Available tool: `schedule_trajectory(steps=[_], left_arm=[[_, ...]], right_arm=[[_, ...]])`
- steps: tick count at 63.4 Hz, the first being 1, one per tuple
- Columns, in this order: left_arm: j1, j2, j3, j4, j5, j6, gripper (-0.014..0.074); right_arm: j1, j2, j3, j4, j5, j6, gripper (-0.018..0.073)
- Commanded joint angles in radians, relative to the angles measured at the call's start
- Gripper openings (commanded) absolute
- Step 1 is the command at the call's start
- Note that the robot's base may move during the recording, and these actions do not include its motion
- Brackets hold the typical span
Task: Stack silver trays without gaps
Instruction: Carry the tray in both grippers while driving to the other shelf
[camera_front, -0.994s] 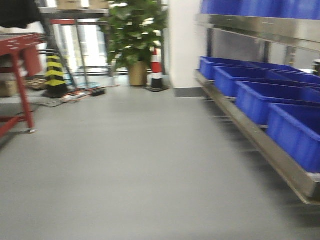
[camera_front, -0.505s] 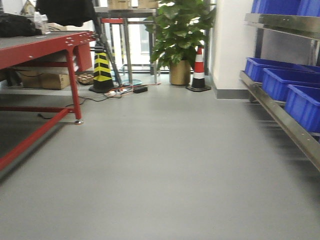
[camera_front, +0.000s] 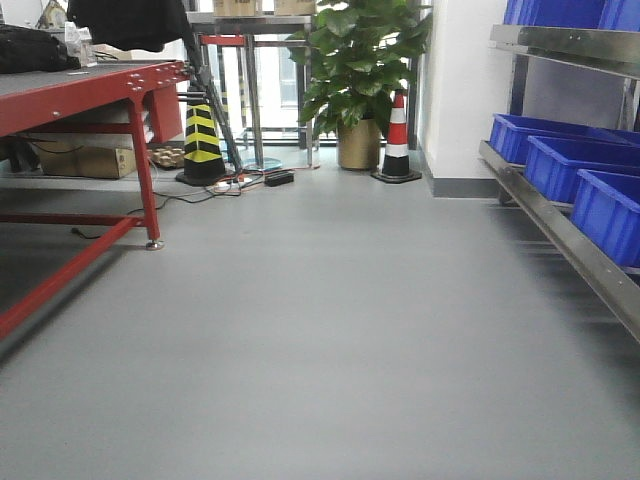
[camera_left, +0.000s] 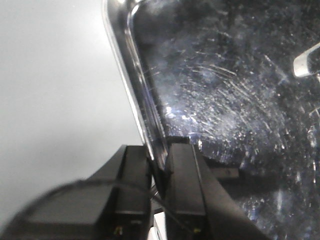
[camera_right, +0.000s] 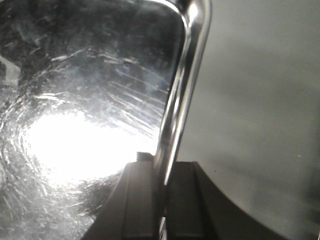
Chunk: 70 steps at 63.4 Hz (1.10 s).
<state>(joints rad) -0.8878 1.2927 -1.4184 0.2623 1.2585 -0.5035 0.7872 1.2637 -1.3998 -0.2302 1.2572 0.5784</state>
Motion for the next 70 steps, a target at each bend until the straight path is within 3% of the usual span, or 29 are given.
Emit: schedule_trajectory(steps=[1,70], left_arm=[[-0.019,-0.021,-0.019,-0.013,0.038,0.057,-0.0048],[-0.019,-0.021,-0.019,-0.013,0.038,0.057,-0.0048]], right_arm=[[0.005,-0.029,-0.045,-0.020,-0.098,-0.035,0.0055],[0.005,-0.029,-0.045,-0.020,-0.093,-0.035,0.0055]])
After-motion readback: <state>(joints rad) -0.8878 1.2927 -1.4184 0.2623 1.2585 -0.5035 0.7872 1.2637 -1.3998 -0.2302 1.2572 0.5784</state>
